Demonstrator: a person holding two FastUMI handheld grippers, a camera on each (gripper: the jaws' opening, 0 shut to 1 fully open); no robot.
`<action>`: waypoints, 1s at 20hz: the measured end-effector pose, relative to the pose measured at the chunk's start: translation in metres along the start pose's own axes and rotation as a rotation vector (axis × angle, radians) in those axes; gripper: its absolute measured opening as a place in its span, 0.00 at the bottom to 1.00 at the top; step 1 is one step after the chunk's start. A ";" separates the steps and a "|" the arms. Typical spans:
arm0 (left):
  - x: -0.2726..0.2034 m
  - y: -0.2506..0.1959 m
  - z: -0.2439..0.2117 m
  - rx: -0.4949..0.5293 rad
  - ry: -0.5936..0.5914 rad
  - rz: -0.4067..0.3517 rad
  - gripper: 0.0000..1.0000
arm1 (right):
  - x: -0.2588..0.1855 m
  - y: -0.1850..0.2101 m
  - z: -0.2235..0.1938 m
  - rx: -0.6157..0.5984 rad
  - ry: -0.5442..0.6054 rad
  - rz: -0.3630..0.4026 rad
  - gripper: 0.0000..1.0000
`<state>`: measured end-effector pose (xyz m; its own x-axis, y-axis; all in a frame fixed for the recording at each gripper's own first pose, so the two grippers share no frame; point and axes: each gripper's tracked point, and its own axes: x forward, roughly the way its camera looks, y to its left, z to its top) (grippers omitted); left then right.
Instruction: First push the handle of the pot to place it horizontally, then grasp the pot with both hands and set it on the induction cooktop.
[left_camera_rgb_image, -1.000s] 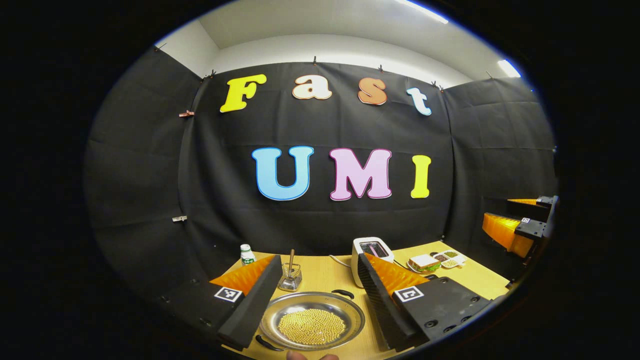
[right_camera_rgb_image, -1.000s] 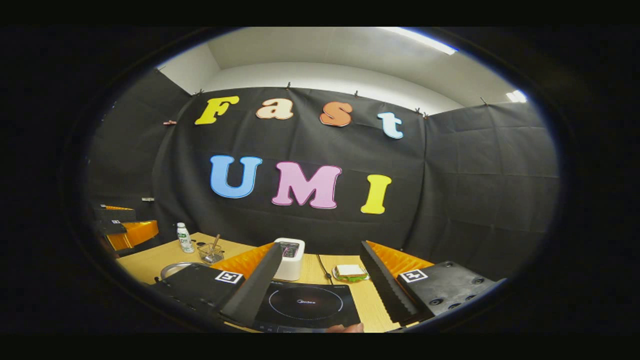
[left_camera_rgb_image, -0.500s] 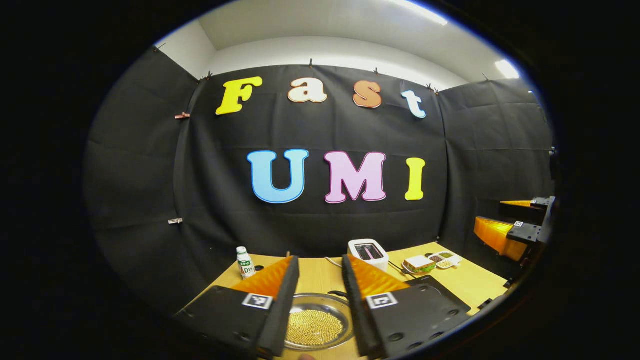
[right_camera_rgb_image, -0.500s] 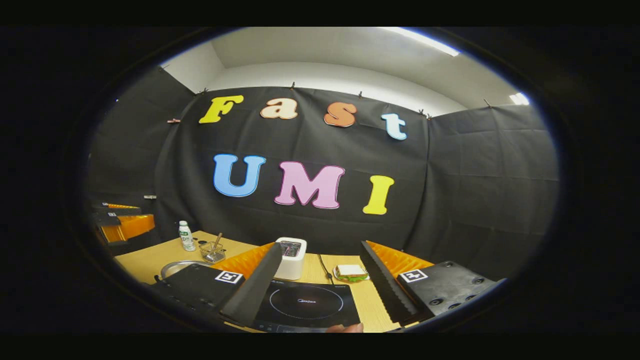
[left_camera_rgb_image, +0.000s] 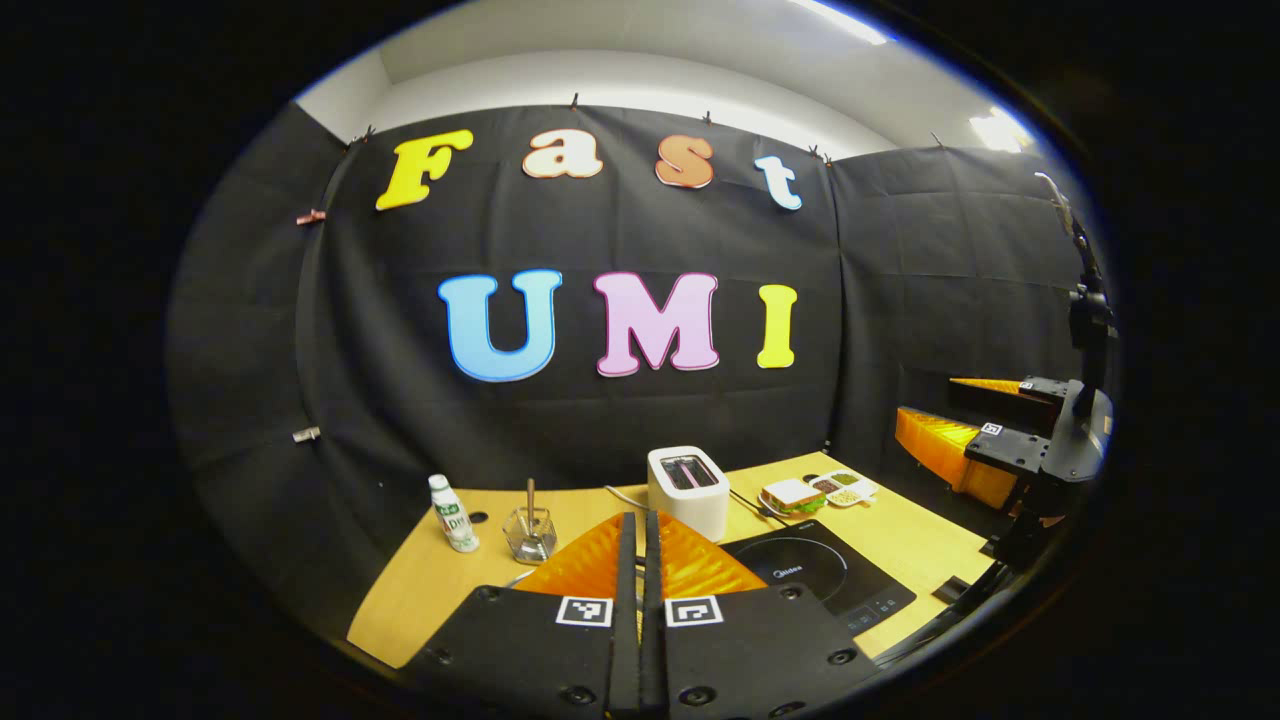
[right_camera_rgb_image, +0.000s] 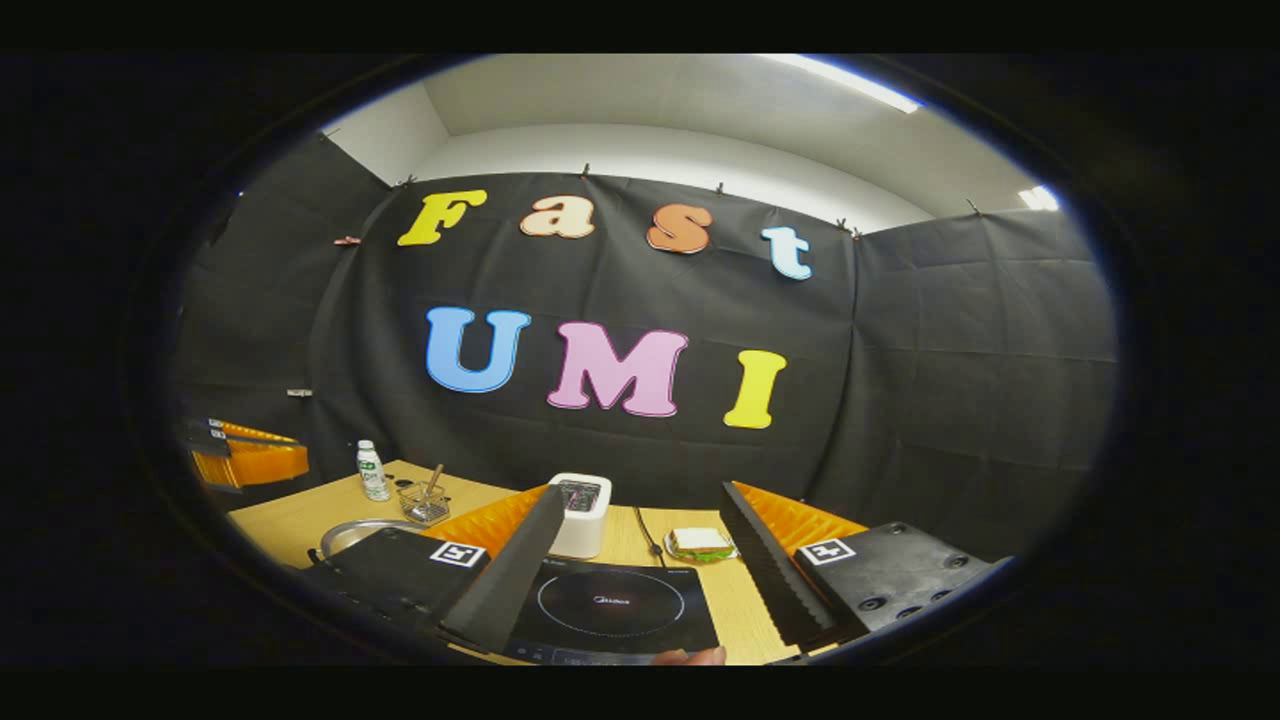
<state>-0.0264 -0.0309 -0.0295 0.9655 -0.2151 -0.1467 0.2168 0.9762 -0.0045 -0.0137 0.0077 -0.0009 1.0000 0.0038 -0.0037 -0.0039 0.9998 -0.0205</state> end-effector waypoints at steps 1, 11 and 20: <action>0.000 -0.003 -0.014 -0.017 0.046 -0.020 0.05 | 0.000 0.000 0.000 -0.002 0.001 0.001 0.98; -0.026 -0.004 -0.177 -0.210 0.636 -0.210 0.05 | 0.001 0.017 -0.007 0.007 0.013 0.029 0.98; -0.012 0.044 -0.257 -0.168 0.880 -0.187 0.05 | -0.001 0.026 -0.013 -0.001 0.027 0.051 0.98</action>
<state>-0.0659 0.0222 -0.2825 0.4434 -0.3389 -0.8298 0.2681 0.9335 -0.2381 -0.0151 0.0337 -0.0142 0.9980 0.0538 -0.0321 -0.0545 0.9983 -0.0206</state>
